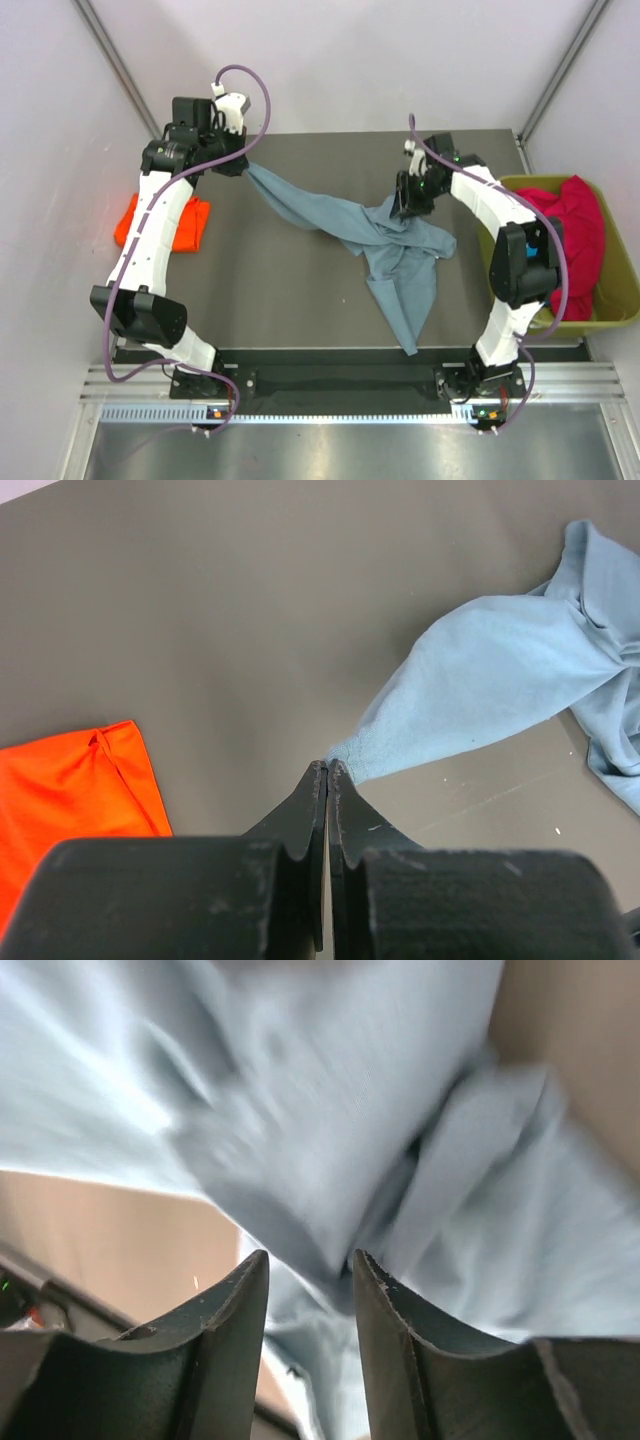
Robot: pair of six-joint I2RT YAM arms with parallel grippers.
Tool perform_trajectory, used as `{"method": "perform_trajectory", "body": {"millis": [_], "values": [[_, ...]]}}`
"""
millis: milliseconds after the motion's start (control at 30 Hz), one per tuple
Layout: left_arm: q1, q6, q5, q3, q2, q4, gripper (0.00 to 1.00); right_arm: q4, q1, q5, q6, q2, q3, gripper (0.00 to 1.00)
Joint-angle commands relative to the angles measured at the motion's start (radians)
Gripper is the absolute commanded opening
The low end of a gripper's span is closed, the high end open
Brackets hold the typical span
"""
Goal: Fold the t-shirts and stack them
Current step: Flatten the tshirt out
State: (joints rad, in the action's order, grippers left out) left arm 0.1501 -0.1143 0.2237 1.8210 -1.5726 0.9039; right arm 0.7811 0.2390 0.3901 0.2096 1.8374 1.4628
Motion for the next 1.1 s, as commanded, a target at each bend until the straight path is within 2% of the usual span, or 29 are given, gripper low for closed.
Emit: {"method": "perform_trajectory", "body": {"millis": [0, 167, 300, 433, 800, 1067], "values": [[-0.009, -0.004, 0.016, -0.009, 0.054, -0.054, 0.00, -0.043, -0.001, -0.023, -0.113, -0.069, 0.146, 0.40], [-0.011, -0.002, 0.017, -0.009, 0.059, -0.057, 0.00, -0.023, 0.052, -0.062, -0.241, -0.105, 0.134, 0.42], [-0.015, 0.004, 0.017, -0.012, 0.063, -0.062, 0.00, -0.040, 0.159, -0.155, -0.366, -0.168, 0.050, 0.42], [-0.018, 0.007, 0.023, -0.017, 0.068, -0.062, 0.00, -0.052, 0.246, -0.243, -0.456, -0.159, 0.010, 0.42], [-0.026, 0.013, 0.026, -0.043, 0.094, -0.060, 0.00, -0.074, 0.272, -0.326, -0.461, -0.009, 0.129, 0.40], [-0.037, 0.008, 0.020, -0.055, 0.102, -0.060, 0.00, -0.062, 0.281, -0.301, -0.454, 0.068, 0.226, 0.39]]}}
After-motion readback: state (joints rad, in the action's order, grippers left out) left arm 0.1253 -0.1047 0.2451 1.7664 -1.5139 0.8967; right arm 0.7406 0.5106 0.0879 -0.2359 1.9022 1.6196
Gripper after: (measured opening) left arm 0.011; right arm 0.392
